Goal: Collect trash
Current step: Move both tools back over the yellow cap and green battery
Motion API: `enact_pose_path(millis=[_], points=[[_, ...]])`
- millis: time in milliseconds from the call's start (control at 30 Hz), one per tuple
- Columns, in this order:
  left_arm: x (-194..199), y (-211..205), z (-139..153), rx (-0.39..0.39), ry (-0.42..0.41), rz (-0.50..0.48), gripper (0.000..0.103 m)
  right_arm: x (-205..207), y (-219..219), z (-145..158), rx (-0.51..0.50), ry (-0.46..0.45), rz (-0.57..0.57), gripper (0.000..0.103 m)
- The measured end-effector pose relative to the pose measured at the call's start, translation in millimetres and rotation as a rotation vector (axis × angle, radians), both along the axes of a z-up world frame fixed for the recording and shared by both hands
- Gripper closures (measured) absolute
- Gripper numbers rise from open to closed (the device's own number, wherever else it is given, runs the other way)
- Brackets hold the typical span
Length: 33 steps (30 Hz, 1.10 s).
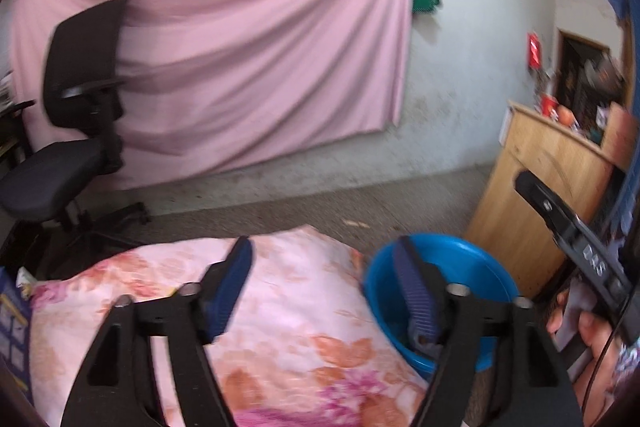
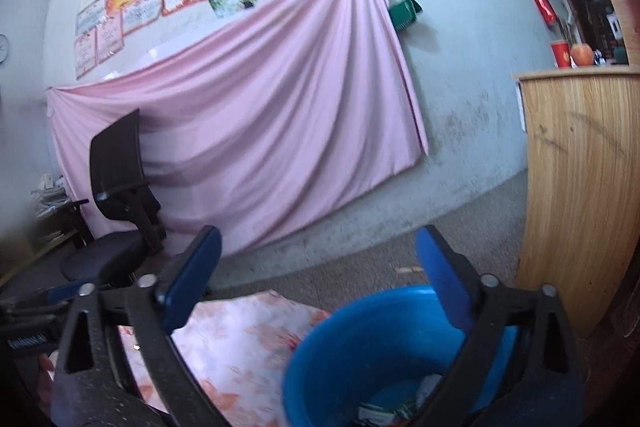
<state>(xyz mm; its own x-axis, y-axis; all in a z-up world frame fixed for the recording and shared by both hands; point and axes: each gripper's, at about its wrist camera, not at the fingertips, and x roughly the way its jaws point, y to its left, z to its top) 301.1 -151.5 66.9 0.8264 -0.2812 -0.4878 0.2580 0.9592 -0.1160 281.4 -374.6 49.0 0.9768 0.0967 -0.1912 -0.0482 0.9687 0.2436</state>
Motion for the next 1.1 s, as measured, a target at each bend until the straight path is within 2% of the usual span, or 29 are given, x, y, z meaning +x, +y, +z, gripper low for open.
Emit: enact_pose_path(millis=[67, 133, 200, 300, 533, 800, 933, 1100], points=[[-6.8, 20.2, 5.6, -0.031, -0.035, 0.06, 0.008, -3.4, 12.1, 4.4, -0.006, -0.037, 0.018, 0.0], [-14.6, 40.6, 10.2, -0.069, -0.077, 0.119, 0.004, -7.4, 24.4, 8.5, -0.016, -0.081, 0.039, 0.0], [-22.0, 61.4, 13.4, -0.104, -0.109, 0.164, 0.003, -10.2, 37.5, 12.2, -0.027, -0.126, 0.062, 0.0], [-30.1, 83.3, 17.2, -0.109, -0.157, 0.218, 0.002, -15.9, 55.5, 15.2, -0.03, -0.189, 0.088, 0.0], [-50.5, 123.2, 15.2, -0.074, -0.243, 0.313, 0.002, -19.3, 99.7, 18.8, -0.046, -0.281, 0.154, 0.0], [-53.9, 158.3, 1.7, -0.037, -0.288, 0.388, 0.002, -8.8, 149.0, 8.4, -0.185, -0.246, 0.242, 0.0], [-44.5, 169.6, -9.6, -0.019, -0.258, 0.405, 0.002, 1.6, 163.8, 1.9, -0.218, -0.21, 0.279, 0.0], [-32.1, 179.3, -26.5, 0.001, -0.198, 0.431, 0.002, 25.1, 178.9, -15.2, -0.236, -0.107, 0.325, 0.0]])
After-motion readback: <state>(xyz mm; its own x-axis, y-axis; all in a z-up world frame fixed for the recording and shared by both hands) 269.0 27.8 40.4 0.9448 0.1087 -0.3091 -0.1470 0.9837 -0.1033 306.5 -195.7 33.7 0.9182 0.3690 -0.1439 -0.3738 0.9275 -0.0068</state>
